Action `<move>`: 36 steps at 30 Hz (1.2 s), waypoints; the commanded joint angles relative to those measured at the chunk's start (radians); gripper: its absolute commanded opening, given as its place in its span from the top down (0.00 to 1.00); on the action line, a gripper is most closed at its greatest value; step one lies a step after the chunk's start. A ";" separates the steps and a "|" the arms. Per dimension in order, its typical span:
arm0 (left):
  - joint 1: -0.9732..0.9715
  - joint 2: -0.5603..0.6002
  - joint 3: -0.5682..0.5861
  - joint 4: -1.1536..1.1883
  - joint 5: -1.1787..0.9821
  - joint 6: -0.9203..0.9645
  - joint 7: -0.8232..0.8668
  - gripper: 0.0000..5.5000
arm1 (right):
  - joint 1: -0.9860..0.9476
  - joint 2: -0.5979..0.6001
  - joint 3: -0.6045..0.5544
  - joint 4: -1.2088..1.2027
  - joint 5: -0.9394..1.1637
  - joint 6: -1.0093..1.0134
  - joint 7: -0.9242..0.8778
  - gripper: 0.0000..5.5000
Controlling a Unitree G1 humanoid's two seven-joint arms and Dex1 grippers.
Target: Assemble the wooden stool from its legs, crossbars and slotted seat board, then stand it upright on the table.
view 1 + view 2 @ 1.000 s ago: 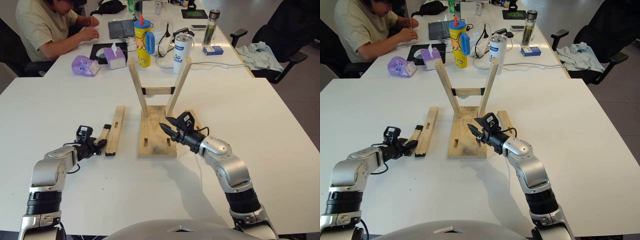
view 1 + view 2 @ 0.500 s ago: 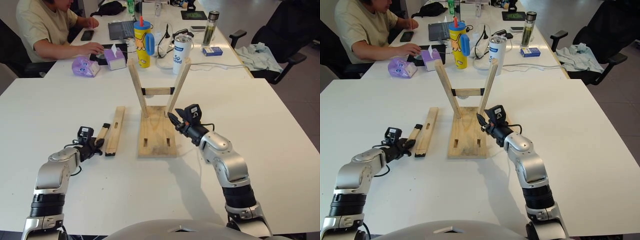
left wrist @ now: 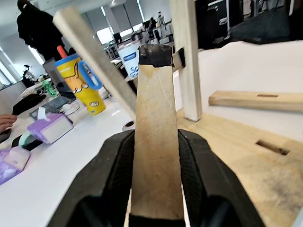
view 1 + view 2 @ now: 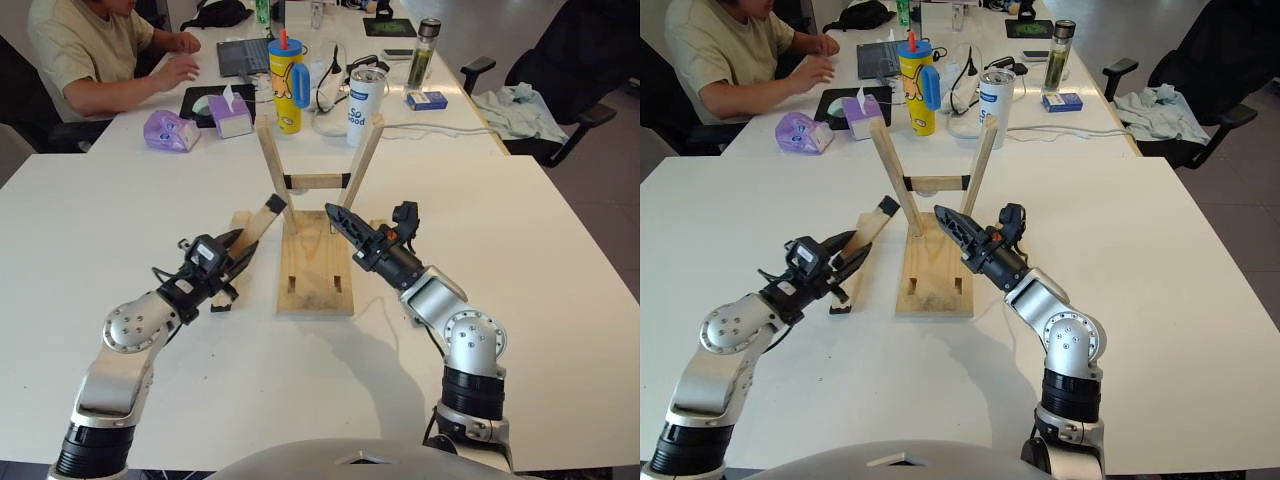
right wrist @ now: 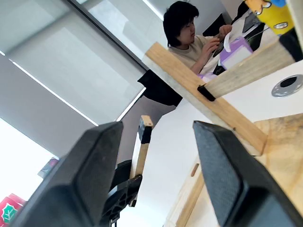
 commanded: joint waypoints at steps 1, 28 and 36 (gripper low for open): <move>-0.048 -0.048 -0.050 -0.039 0.000 0.024 0.022 0.76 | -0.041 0.030 -0.025 0.039 0.153 0.046 -0.066 0.50; -0.017 -0.090 -0.135 -0.123 0.001 0.106 0.054 0.76 | -0.019 -0.028 0.092 0.043 0.207 -0.044 -0.146 0.92; -0.010 -0.108 -0.121 -0.091 -0.024 0.144 0.060 0.67 | -0.009 -0.029 0.085 0.034 0.191 -0.086 -0.154 0.92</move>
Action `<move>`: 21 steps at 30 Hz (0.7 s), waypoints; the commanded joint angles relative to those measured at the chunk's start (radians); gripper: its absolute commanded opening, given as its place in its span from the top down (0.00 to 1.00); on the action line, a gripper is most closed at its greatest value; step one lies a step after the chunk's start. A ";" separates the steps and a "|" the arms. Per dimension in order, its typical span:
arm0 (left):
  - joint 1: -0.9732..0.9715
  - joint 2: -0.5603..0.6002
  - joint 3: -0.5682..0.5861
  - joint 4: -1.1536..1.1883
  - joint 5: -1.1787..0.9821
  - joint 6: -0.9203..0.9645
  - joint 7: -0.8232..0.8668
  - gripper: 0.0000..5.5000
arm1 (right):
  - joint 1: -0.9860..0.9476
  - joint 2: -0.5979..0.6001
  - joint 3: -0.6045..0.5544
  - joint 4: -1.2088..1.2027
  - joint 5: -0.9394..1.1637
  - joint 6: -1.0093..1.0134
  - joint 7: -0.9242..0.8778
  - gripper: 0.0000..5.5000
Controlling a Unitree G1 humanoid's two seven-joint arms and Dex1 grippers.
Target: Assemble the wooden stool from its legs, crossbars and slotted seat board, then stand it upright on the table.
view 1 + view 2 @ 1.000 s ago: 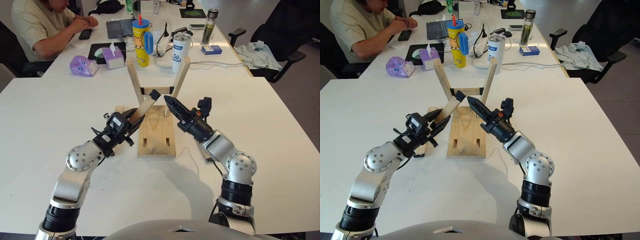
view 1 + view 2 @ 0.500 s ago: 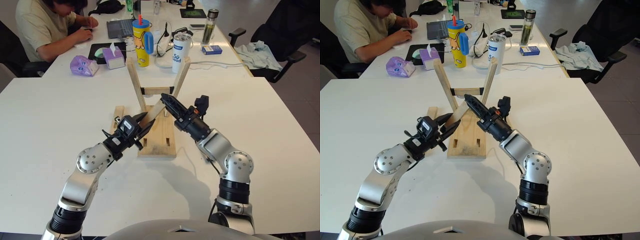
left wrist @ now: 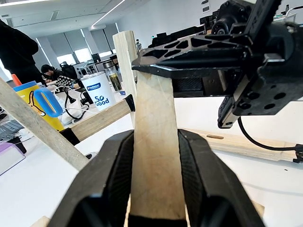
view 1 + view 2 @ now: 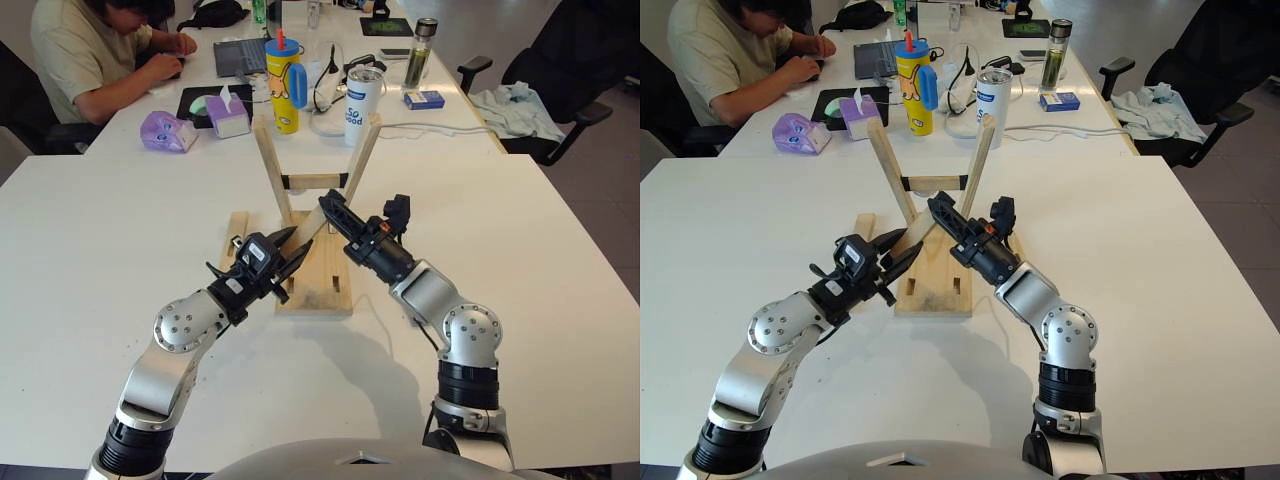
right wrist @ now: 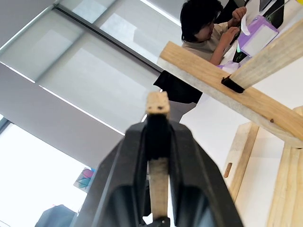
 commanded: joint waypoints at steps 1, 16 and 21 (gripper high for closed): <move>0.018 -0.027 0.023 0.022 -0.057 0.025 -0.002 0.65 | 0.007 -0.005 -0.005 -0.015 -0.018 -0.029 -0.009 0.92; -0.030 -0.160 0.197 0.102 -0.215 0.056 0.141 0.46 | 0.163 -0.273 -0.072 -0.069 -0.516 -0.351 0.075 0.92; -0.047 -0.181 0.178 0.125 -0.200 0.038 0.154 0.46 | 0.122 -0.267 -0.075 0.011 -0.584 -0.433 0.104 0.92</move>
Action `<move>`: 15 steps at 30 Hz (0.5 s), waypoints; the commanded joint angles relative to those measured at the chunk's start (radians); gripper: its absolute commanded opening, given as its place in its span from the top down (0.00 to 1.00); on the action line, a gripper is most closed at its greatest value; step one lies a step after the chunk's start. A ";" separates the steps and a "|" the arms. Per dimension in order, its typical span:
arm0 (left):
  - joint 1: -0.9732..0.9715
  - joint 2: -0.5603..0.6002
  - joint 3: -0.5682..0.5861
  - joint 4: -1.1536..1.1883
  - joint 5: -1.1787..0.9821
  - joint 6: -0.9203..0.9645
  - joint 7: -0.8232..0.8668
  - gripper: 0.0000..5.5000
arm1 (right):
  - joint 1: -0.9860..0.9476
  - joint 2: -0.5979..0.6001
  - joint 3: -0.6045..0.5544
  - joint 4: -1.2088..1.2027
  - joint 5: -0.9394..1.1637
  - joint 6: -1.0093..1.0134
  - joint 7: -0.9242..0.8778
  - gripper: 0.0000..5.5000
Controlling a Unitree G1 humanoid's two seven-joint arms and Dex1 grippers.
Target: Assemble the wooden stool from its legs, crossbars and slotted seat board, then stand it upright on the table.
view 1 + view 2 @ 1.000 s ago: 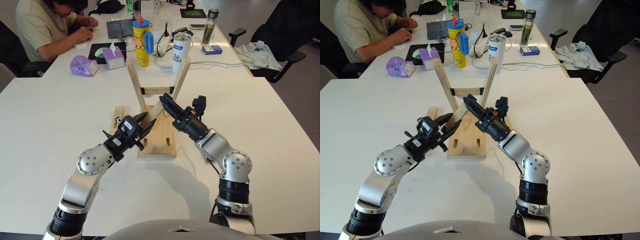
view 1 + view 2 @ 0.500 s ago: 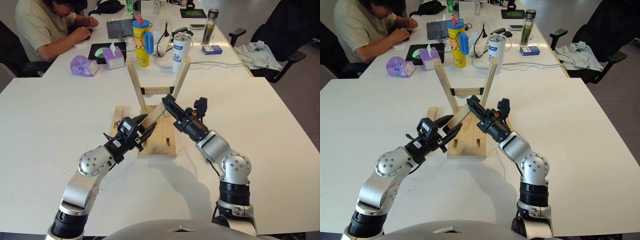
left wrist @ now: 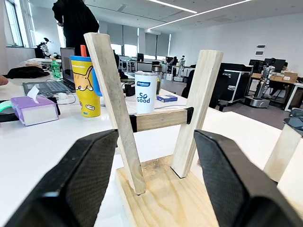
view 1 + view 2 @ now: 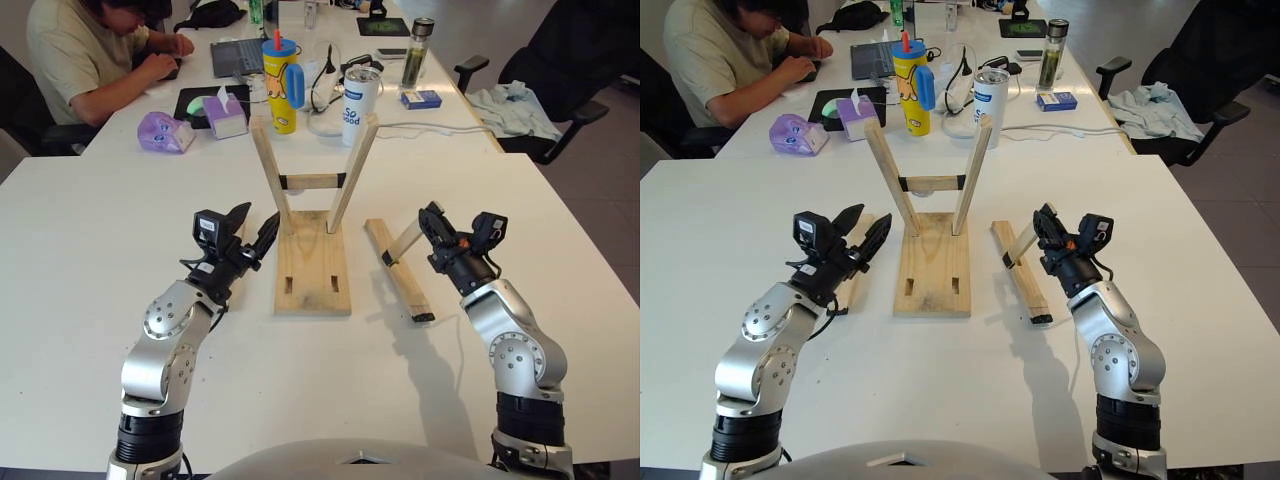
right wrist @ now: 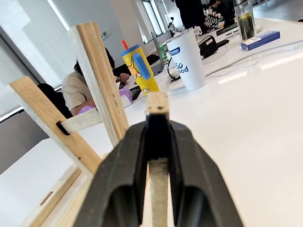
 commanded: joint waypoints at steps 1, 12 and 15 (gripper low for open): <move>-0.015 -0.007 -0.012 0.017 0.012 -0.011 0.003 0.46 | -0.042 0.002 -0.004 0.057 -0.049 -0.058 0.023 0.92; -0.011 0.009 -0.006 0.036 0.014 -0.014 -0.009 0.46 | -0.055 -0.008 -0.014 0.150 -0.116 -0.103 0.069 0.92; -0.008 0.012 -0.007 0.036 0.014 -0.014 -0.009 0.46 | -0.048 -0.003 -0.009 0.161 -0.132 -0.108 0.072 0.92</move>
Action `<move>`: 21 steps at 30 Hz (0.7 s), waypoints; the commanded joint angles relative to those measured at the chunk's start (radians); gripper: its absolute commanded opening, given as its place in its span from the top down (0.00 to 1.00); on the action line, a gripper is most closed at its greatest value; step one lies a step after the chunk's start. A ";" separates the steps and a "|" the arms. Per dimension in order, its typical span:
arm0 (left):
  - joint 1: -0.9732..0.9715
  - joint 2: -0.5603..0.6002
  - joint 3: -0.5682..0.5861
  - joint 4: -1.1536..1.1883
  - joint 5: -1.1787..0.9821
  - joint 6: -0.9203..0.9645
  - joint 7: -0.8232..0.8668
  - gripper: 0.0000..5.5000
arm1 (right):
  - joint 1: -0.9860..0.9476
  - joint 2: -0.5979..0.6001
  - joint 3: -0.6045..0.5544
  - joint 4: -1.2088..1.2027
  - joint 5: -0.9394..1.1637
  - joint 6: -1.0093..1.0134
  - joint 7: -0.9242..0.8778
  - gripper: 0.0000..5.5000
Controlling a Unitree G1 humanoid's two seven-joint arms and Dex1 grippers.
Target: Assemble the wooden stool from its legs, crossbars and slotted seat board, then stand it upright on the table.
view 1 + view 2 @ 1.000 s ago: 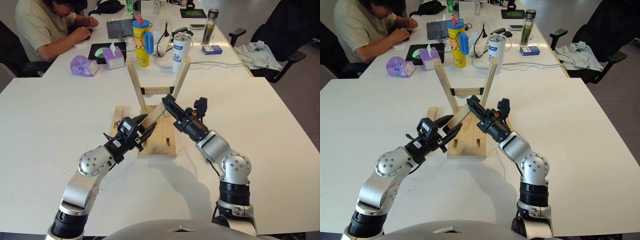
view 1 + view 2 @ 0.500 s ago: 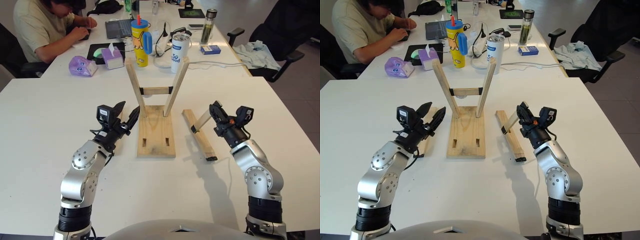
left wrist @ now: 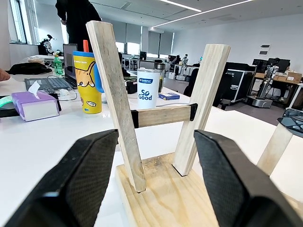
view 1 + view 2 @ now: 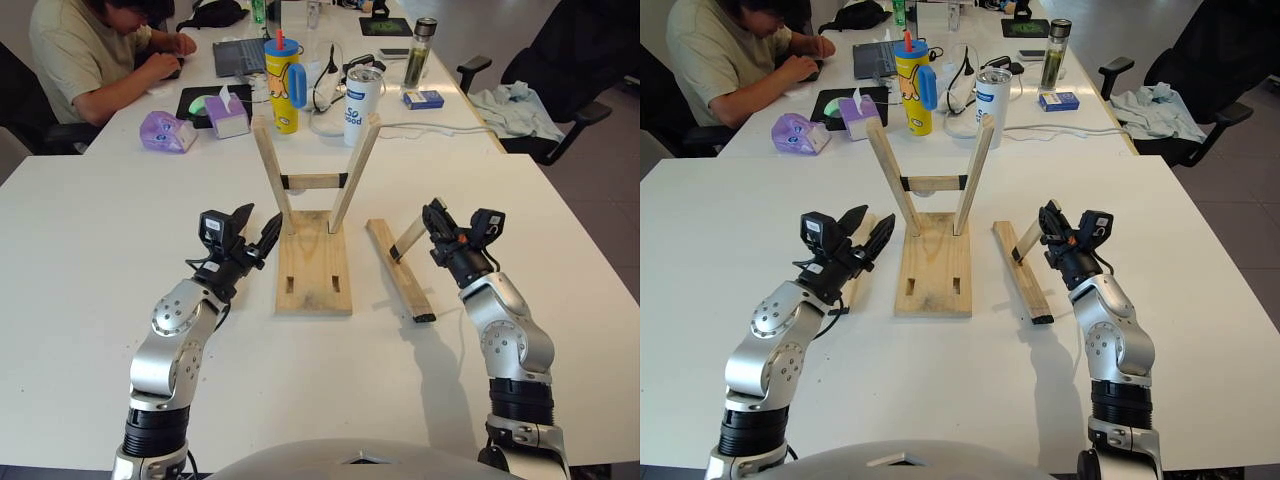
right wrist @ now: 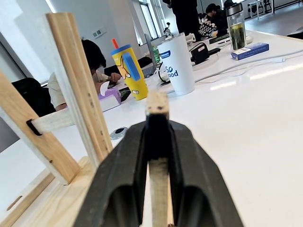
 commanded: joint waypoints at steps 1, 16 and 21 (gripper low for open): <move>0.001 0.012 0.002 0.003 0.008 -0.001 -0.006 0.46 | 0.013 0.000 0.001 0.015 -0.028 -0.014 0.004 0.92; 0.001 0.016 0.002 -0.002 0.017 0.002 0.000 0.46 | 0.037 0.047 0.082 0.041 -0.094 -0.028 0.004 0.92; -0.008 0.014 -0.002 0.002 0.018 0.004 0.001 0.46 | 0.035 0.060 0.104 0.062 -0.149 -0.042 -0.040 0.92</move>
